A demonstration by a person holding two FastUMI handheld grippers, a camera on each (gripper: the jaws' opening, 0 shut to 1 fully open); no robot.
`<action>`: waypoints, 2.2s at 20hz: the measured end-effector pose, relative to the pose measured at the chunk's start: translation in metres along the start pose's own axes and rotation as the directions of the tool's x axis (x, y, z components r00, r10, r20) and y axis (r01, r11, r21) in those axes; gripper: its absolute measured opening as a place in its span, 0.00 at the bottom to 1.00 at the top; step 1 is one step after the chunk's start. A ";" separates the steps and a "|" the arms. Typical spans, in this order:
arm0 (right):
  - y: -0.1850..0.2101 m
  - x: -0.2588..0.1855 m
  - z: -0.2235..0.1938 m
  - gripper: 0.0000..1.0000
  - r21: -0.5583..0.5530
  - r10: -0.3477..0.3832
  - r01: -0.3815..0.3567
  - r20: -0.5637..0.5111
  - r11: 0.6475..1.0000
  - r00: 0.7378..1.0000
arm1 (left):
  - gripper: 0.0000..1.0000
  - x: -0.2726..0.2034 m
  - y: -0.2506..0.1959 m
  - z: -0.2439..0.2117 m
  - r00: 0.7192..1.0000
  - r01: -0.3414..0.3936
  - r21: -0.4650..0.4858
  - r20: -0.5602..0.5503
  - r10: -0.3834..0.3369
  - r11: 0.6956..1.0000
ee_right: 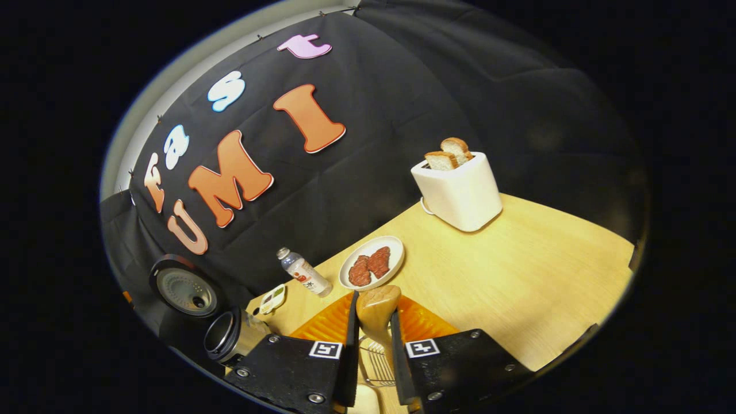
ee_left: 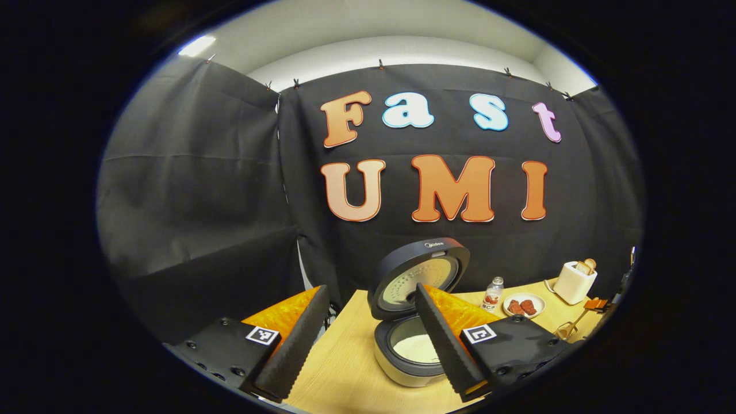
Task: Close the left gripper, press the button to open the rice cooker; take a wooden spoon from the chopstick holder with the right hand, scoop a spoonful of rice and pour it into the rice cooker, then put the wooden spoon back into the chopstick holder.
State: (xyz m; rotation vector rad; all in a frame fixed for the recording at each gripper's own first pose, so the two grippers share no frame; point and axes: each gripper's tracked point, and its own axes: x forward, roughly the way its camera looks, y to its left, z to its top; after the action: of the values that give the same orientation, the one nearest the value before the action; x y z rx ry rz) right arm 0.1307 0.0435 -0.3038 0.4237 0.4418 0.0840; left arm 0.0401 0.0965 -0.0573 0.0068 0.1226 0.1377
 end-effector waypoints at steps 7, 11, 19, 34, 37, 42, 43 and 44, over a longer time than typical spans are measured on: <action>-0.030 -0.029 0.043 0.64 -0.160 -0.104 0.112 0.054 0.981 0.993 | 1.00 0.009 -0.010 0.021 1.000 0.005 0.004 0.031 -0.005 1.000; -0.020 -0.062 0.091 0.95 -0.295 -0.122 0.158 0.135 0.942 0.983 | 1.00 0.025 -0.026 0.040 0.999 0.025 -0.026 0.039 -0.024 0.999; 0.032 -0.120 0.170 0.95 -0.413 -0.082 0.179 0.243 0.893 0.967 | 0.97 0.120 -0.066 0.087 0.993 0.117 -0.066 0.002 -0.118 0.991; 0.037 -0.166 0.208 0.95 -0.364 -0.096 0.219 0.326 0.905 0.940 | 0.98 0.239 -0.094 0.005 0.958 0.156 -0.086 -0.228 -0.172 0.984; 0.039 -0.172 0.209 0.95 -0.368 -0.098 0.222 0.326 0.903 0.940 | 0.98 0.229 -0.101 0.004 0.957 0.178 -0.088 -0.215 -0.193 0.980; 0.062 -0.181 0.216 0.95 -0.397 -0.053 0.186 0.324 0.899 0.944 | 1.00 0.189 -0.120 -0.020 0.938 0.229 -0.103 -0.243 -0.248 0.968; 0.069 -0.183 0.217 0.95 -0.401 -0.037 0.170 0.319 0.900 0.947 | 1.00 0.180 -0.123 -0.028 0.934 0.238 -0.106 -0.248 -0.257 0.966; 0.079 -0.187 0.221 0.95 -0.406 -0.008 0.145 0.322 0.902 0.947 | 0.98 0.169 -0.128 -0.036 0.929 0.250 -0.110 -0.253 -0.271 0.962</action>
State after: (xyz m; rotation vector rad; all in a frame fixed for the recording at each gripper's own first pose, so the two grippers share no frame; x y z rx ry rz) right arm 0.0583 0.0001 -0.0159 -0.0169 0.1157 0.0322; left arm 0.2193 -0.0073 -0.1151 -0.1044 0.3854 -0.1246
